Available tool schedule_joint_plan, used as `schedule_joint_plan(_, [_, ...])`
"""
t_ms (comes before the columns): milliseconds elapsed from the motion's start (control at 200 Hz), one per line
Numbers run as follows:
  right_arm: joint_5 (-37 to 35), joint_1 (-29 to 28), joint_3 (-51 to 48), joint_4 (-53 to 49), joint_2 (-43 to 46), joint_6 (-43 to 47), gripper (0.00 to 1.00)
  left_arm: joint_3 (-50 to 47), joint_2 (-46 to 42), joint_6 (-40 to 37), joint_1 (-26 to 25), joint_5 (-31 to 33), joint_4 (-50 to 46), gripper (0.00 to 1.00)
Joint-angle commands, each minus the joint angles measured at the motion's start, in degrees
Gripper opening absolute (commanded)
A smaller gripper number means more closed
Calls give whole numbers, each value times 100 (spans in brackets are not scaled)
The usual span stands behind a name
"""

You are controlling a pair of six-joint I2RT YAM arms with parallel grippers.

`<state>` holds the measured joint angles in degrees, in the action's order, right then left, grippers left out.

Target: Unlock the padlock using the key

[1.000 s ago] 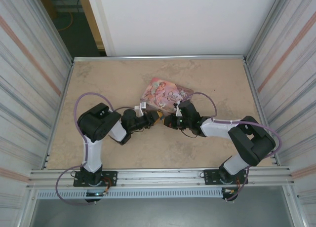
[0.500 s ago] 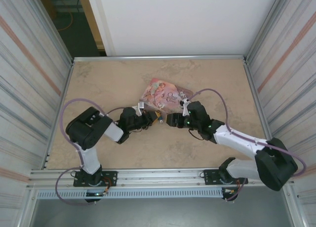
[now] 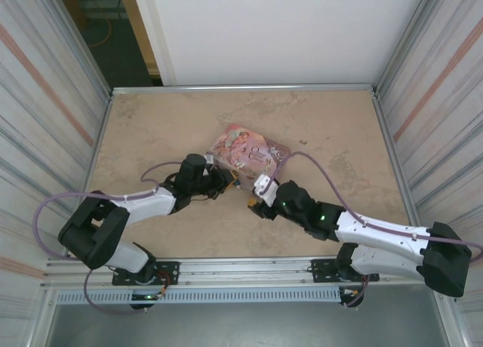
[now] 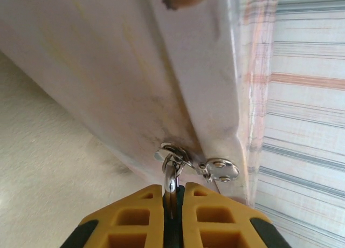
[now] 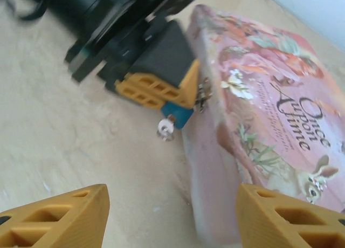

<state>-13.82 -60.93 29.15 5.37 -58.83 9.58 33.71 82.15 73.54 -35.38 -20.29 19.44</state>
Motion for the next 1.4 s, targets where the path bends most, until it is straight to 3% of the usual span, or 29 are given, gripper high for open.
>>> schedule_joint_plan(0, [-808,-281,-113,466,-167,1417,62,380,-178,61,-37,18,-898,0])
schedule_joint_plan(306, [-1530,-787,-202,1548,-977,2327,61,702,-203,510,-74,-186,-1354,0])
schedule_joint_plan(822, [-1544,-774,82,2413,-2261,2285,41,689,-270,618,-79,-227,-1430,0])
schedule_joint_plan(1398, [-1356,-530,286,2820,-2769,2153,26,639,-270,641,-75,-263,-1398,0])
